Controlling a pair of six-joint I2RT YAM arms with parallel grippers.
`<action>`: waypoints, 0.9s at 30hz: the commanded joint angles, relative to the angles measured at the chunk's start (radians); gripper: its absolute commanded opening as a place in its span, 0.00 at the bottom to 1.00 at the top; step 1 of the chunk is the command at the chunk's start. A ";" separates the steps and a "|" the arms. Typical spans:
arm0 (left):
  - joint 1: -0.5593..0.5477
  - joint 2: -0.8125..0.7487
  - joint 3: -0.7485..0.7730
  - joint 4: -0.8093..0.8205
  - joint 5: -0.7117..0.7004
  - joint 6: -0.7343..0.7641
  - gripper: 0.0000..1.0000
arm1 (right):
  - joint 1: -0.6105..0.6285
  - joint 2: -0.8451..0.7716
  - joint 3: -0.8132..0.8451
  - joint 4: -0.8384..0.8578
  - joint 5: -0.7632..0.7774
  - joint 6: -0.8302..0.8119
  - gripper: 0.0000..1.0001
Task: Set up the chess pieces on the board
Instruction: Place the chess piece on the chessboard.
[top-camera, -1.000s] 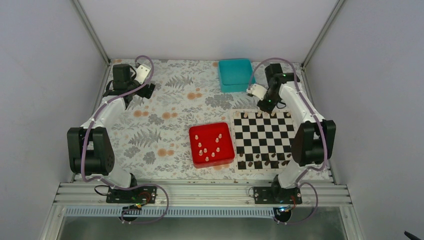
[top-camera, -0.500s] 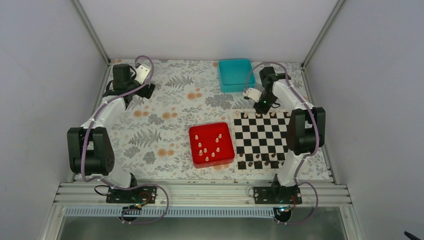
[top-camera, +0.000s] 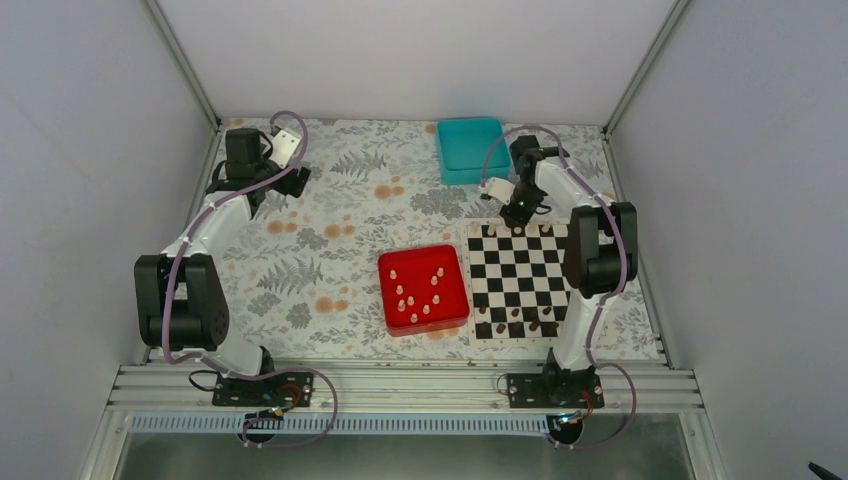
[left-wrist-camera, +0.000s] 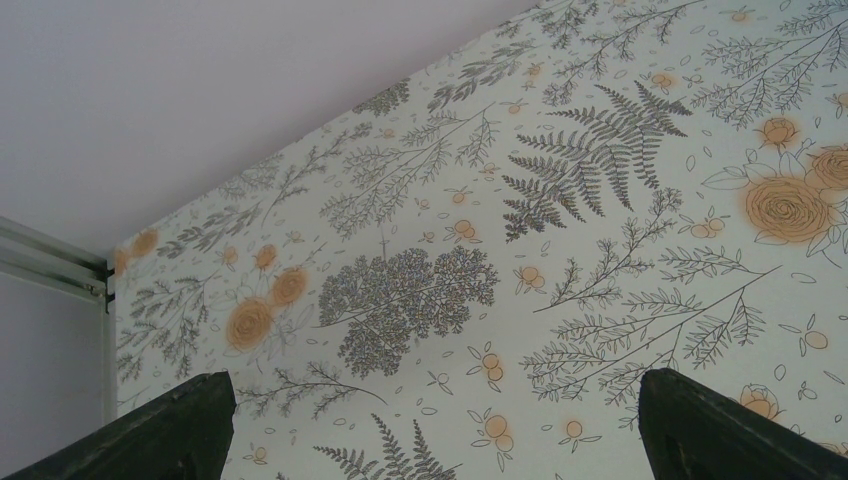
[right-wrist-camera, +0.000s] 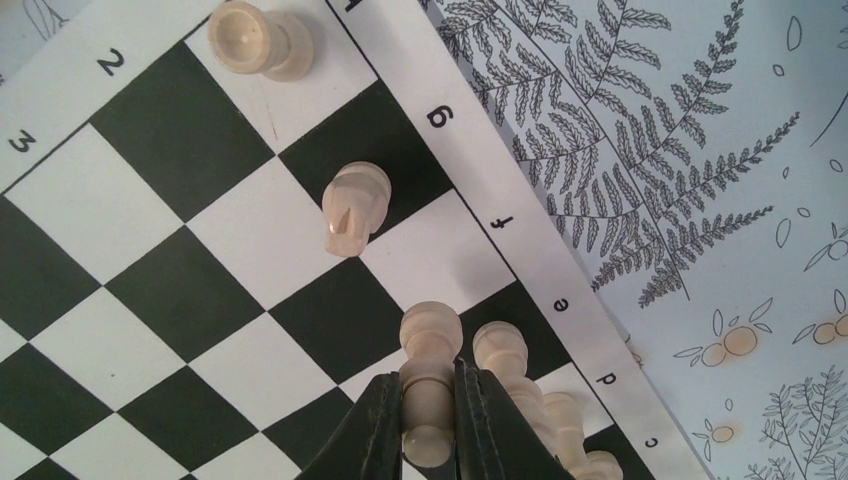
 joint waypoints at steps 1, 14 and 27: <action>0.002 -0.015 -0.008 0.015 0.010 0.001 1.00 | 0.008 0.019 0.035 0.015 -0.007 -0.020 0.10; 0.003 -0.015 -0.009 0.015 0.012 0.002 1.00 | 0.025 0.056 0.050 0.022 -0.021 -0.019 0.10; 0.004 -0.011 -0.009 0.015 0.013 0.003 1.00 | 0.026 0.080 0.019 0.045 -0.007 -0.015 0.10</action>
